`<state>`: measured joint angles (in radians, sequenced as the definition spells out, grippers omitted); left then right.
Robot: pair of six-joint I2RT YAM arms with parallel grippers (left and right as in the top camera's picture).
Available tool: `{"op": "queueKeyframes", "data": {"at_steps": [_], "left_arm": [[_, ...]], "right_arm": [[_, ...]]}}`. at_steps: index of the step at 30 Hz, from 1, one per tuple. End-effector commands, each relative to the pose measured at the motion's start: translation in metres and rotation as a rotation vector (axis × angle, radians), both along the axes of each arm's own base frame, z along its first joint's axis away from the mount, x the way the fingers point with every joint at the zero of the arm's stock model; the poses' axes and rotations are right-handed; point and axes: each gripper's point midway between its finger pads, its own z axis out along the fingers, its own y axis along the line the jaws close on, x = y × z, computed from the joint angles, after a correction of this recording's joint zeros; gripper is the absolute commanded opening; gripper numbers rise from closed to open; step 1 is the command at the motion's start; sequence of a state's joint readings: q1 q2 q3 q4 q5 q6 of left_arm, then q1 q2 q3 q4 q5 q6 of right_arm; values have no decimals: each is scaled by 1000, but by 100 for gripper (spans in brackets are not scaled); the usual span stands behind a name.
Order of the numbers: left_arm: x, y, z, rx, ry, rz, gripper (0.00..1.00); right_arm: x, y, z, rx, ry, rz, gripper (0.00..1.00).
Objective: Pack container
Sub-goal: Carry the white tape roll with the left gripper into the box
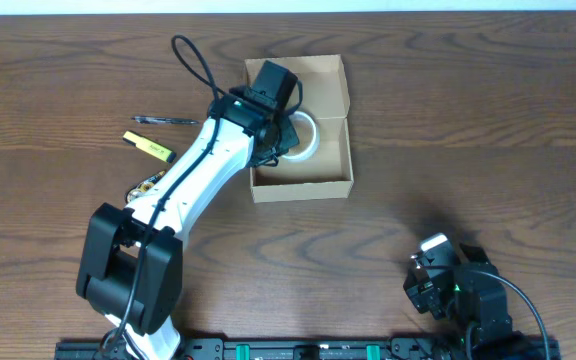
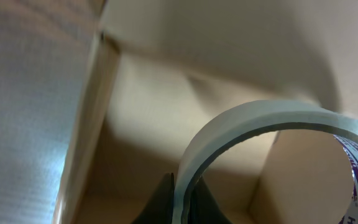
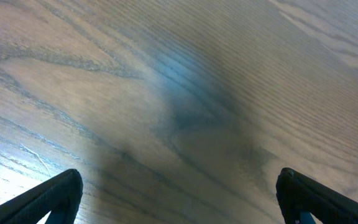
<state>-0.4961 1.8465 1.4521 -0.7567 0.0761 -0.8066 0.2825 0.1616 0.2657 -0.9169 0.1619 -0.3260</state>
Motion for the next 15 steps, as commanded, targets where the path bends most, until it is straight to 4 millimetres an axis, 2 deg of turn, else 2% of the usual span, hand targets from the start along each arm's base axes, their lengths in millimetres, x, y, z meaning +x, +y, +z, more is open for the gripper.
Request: {"op": "queueKeyframes", "data": {"at_steps": [1,9,15], "left_arm": [[1,-2,4,5,-3,-17,6],[-6,-1,-13,37,51,-23,6],[-6,-2,-14,42,52,-26,8]], "right_arm": [[0,-3,-1,-13,1,-4,99],[0,-3,-1,-13,1,-4,99],[0,-3,-1,-13,1,-4,99]]}}
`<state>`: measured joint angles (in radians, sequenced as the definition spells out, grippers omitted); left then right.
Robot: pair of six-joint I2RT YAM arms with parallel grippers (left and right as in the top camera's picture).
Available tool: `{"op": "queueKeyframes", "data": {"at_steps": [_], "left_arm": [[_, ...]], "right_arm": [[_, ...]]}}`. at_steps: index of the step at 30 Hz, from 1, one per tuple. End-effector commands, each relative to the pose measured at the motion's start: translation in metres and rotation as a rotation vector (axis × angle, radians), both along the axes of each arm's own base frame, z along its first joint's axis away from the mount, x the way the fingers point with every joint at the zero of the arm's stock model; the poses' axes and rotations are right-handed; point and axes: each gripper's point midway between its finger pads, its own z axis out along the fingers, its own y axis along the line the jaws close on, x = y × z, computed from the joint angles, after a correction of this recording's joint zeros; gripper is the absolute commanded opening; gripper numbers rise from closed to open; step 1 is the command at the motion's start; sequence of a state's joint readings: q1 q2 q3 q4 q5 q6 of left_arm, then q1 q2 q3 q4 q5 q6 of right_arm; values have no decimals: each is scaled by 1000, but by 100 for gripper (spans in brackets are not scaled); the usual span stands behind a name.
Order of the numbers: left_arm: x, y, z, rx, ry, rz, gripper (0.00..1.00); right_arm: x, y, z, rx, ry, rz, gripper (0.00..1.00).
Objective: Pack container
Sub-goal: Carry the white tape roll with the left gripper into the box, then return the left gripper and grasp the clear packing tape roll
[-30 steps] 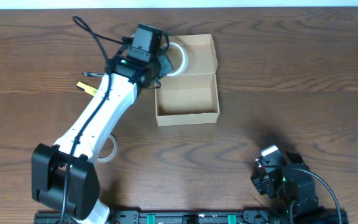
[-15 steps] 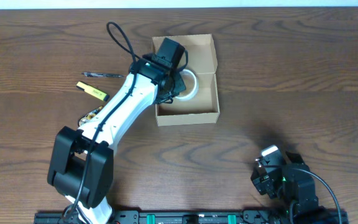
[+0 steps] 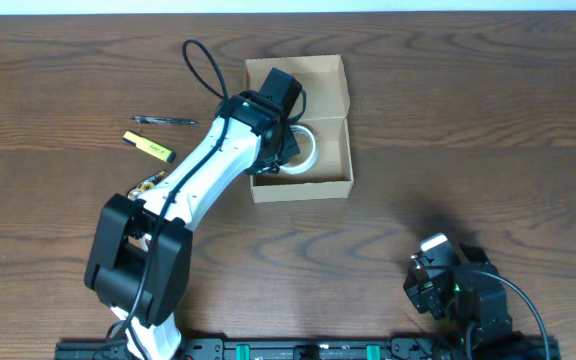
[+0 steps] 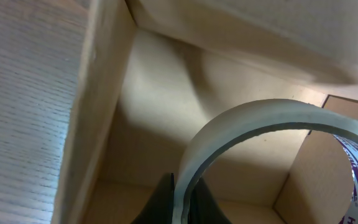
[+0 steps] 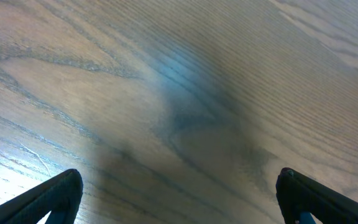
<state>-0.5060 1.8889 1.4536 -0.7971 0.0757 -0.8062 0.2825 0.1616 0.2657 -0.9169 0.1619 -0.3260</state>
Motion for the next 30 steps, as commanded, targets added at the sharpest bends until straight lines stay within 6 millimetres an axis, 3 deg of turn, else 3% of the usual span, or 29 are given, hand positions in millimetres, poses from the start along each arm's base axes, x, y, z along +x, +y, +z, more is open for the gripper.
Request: {"op": "queueKeyframes", "data": {"at_steps": [1,5,14,16,19,22,26,30], "left_arm": [[5,-3,5,3,-19,-16,11],[5,-3,5,3,-19,-19,23],[10,-7,8,-15,-45,-19,24],[16,-10,18,-36,-83,-15,24],[24,-5,49,-43,-177,0,27],[26,17,88,2,-288,47,36],[10,77,131,134,-367,227,46],[-28,137,143,220,-332,466,50]], "right_arm": [[0,-3,-1,-13,1,-4,99],[0,-3,-1,-13,1,-4,99],[0,-3,-1,-13,1,-4,99],[0,-3,-1,-13,1,-4,99],[0,-3,-1,-12,0,-4,99],[0,-3,-1,-13,1,-4,99],[0,-3,-1,-13,1,-4,99],[0,-3,-1,-13,1,-4,99]]}}
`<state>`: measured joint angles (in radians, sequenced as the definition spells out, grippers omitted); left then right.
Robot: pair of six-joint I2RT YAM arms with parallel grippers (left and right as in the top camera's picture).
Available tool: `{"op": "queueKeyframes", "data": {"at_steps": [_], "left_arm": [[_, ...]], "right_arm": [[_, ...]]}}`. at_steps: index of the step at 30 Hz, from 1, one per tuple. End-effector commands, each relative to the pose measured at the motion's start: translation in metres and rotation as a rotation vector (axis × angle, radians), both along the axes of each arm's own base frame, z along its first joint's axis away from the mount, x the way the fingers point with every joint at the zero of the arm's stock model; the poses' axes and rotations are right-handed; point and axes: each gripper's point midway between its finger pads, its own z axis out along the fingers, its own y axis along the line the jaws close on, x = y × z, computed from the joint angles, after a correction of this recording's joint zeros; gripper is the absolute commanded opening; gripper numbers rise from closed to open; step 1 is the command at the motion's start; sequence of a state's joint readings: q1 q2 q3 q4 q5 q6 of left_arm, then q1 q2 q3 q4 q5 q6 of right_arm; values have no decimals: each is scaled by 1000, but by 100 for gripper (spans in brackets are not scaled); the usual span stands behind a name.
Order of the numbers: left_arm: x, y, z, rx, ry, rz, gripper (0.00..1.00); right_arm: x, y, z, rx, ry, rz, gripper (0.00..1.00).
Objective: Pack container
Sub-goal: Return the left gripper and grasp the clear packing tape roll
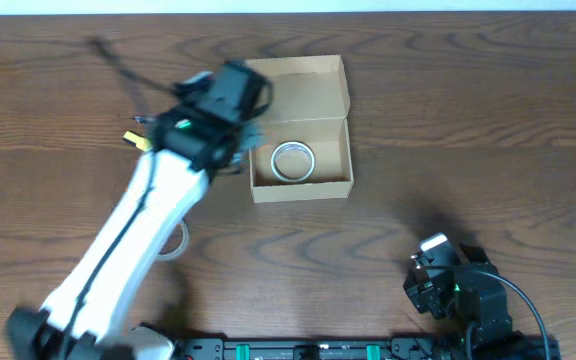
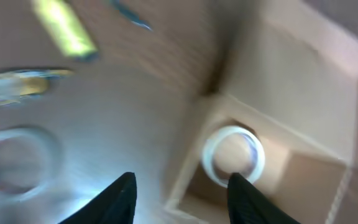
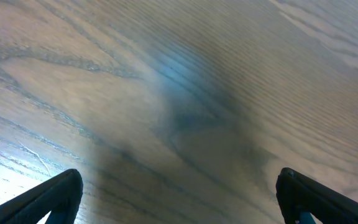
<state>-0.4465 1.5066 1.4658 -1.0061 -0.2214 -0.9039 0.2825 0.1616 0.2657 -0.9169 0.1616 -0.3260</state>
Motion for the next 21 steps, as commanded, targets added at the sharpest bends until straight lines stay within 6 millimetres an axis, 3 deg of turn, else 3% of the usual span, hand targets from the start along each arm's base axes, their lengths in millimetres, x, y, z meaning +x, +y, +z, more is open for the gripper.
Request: {"op": "queueKeyframes", "data": {"at_steps": [1,5,13,17,21], "left_arm": [[-18,56,8,58,-40,287,51],[-61,91,-24,-12,-3,538,55],[-144,107,-106,-148,108,993,57],[-167,101,-135,-193,184,1138,57],[-170,99,-155,-219,188,1159,57]], "right_arm": [[0,-3,-1,-13,1,-5,99],[0,-3,-1,-13,0,-5,99],[0,-3,-1,-13,1,-5,99],[0,-3,-1,-13,1,-5,99],[0,-3,-1,-13,0,-5,99]]}}
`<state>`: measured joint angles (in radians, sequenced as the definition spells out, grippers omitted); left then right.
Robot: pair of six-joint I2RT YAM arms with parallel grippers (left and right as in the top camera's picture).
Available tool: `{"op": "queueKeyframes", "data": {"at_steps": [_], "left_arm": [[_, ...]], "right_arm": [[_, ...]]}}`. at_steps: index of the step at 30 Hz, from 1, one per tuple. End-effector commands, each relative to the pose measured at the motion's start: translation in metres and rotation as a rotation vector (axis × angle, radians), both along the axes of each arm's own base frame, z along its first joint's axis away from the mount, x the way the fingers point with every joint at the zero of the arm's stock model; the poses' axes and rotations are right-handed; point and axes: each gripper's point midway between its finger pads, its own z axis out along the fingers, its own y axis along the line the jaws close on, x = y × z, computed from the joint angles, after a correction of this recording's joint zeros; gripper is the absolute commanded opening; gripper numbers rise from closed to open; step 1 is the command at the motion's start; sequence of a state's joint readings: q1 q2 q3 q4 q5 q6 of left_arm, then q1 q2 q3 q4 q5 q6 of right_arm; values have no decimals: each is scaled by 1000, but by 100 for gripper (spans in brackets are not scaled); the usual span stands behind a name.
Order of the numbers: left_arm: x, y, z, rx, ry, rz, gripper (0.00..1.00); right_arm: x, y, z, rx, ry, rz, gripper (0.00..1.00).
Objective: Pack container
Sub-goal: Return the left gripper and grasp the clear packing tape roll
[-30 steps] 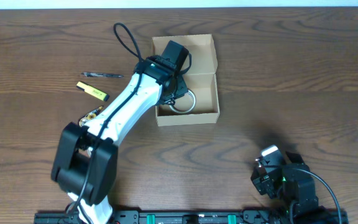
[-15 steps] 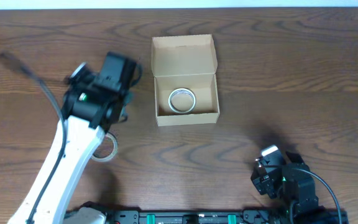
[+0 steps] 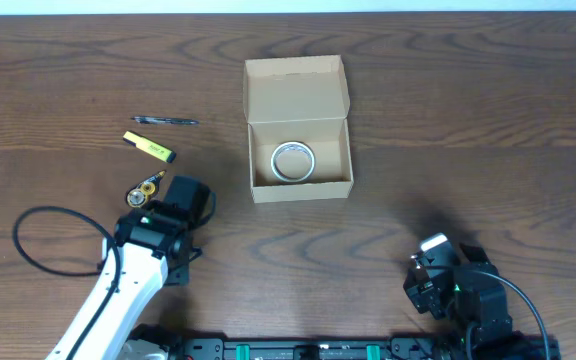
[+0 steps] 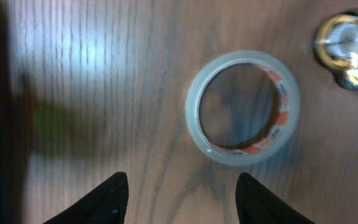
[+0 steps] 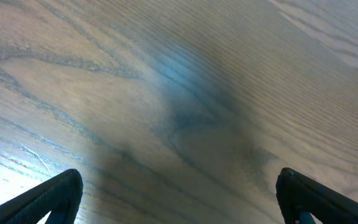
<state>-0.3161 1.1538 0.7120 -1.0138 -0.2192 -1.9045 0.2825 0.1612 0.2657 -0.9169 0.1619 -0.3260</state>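
Observation:
The open cardboard box (image 3: 298, 178) stands at mid table with a white tape roll (image 3: 294, 161) lying flat in its front compartment. A second, clear tape roll (image 4: 243, 107) with a red-orange inner label lies on the table at the front left; in the overhead view the arm covers it. My left gripper (image 4: 182, 202) hangs open just above and short of that roll, with nothing between its fingers. At the front right, my right gripper (image 5: 179, 202) is open over bare wood.
A black pen (image 3: 165, 121), a yellow highlighter (image 3: 149, 147) and a small gold-coloured object (image 3: 146, 188) lie left of the box. The gold object (image 4: 350, 46) sits close beside the clear roll. The left arm's black cable (image 3: 38, 240) loops over the table's front left.
My left gripper has moved from beside the box's left wall to the front left of the table, over the clear tape roll. It is still open. The right arm has not moved.
My left gripper was shut on the white tape roll inside the box, and still held it there half a second later. Then the roll lay flat in the box with the gripper open outside. Now the gripper is over the clear roll.

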Motion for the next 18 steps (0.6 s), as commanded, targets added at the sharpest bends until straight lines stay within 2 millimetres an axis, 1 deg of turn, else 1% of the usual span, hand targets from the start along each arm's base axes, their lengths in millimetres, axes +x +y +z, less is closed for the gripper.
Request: {"op": "queueKeyframes", "data": {"at_steps": [1,3,5,8,11,15,18], "left_arm": [[-5,-3,-14,-36,-16,100,57],[-6,-2,-24,-40,-29,126,57],[-11,0,-31,-37,-21,167,56],[-12,4,-35,-7,-11,176,56],[-10,7,-38,15,-8,176,56],[-4,7,-47,26,6,181,55],[3,6,-57,21,9,197,51]], "right_arm": [[0,-3,-1,-13,1,-5,99],[0,-3,-1,-13,1,-5,99],[0,-3,-1,-13,1,-5,99],[0,-3,-1,-13,1,-5,99],[0,-3,-1,-13,1,-5,99],[0,-3,-1,-13,1,-5,99],[0,-3,-1,-13,1,-4,99]]}}
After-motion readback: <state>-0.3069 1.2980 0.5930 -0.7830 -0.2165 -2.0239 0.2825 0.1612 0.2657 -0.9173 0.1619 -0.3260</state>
